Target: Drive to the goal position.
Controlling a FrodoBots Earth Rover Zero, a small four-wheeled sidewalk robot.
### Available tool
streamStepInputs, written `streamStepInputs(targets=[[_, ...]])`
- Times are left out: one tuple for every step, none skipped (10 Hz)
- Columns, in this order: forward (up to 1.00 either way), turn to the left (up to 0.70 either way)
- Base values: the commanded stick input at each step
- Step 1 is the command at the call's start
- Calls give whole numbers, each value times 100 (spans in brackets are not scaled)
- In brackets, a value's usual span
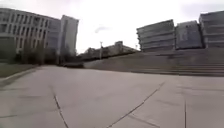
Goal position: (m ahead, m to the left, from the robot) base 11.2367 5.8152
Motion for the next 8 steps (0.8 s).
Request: streamStepInputs(targets=[[100, 15], [100, 0], [100, 0], [100, 0], [100, 0], [100, 0], [100, 0], [100, 0]])
